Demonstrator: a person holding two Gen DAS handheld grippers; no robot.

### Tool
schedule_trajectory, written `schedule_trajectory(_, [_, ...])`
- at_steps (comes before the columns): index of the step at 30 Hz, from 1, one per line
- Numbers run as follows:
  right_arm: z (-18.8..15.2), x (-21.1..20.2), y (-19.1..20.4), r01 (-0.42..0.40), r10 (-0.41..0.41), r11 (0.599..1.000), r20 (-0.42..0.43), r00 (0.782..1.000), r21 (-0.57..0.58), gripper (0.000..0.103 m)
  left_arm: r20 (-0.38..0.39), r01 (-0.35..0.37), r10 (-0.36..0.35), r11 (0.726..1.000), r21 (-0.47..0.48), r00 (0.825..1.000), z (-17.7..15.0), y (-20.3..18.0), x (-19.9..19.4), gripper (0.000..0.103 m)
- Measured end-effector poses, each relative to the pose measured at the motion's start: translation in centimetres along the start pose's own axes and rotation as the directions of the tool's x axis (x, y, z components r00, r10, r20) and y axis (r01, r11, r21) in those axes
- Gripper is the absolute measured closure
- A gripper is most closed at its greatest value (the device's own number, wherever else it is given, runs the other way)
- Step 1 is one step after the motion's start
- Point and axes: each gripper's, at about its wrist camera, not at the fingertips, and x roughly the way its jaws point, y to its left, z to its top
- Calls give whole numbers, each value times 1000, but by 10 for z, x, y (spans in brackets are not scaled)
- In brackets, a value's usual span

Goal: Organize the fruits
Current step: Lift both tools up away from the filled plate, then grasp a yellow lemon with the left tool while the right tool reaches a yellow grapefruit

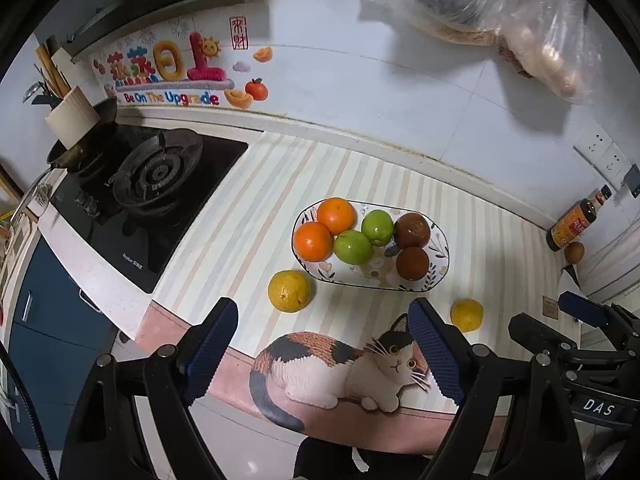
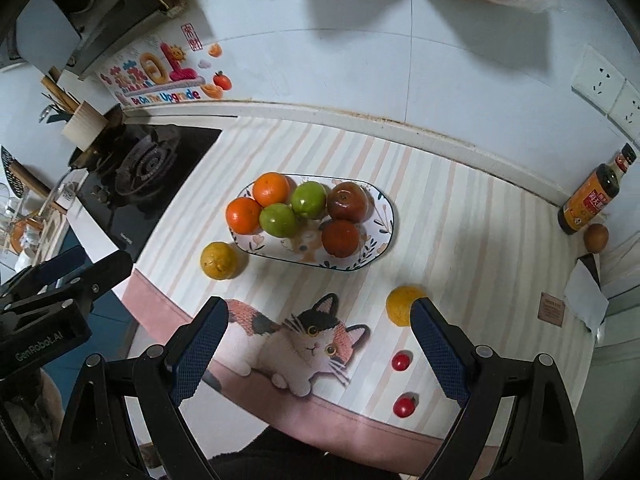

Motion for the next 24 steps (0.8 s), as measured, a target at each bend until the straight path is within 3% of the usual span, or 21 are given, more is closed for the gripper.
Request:
schedule_trajectory(11, [-4, -15, -2, -58, 58, 998, 23, 998, 31, 3, 23, 35, -34, 999, -13, 999, -5, -5, -18, 15])
schedule_trajectory(12, [-4, -13, -4, -58, 57, 998, 22, 998, 39, 3, 25, 27, -26, 1000, -16, 999, -4, -4, -15, 11])
schedule_trajectory(13, [-4, -9, -8, -55, 54, 997, 16, 998, 48, 3, 20, 23, -23, 1000, -19, 1000, -3, -4, -11, 0])
schedule_trajectory(14, [-3, -5, -14, -56, 55, 996, 11, 998, 65, 3, 17, 26, -25, 999, -26, 1000, -2, -2, -7, 0])
schedule_trajectory(19, [2, 40, -56, -30, 40, 986, -62, 997, 163, 3, -27, -7, 4, 996, -91, 1000, 5, 19, 31, 0])
schedule_trajectory(24, [-1, 112, -98, 23, 22, 964, -165, 986, 264, 3, -108, -46, 29, 986, -159, 994, 8, 47, 81, 0])
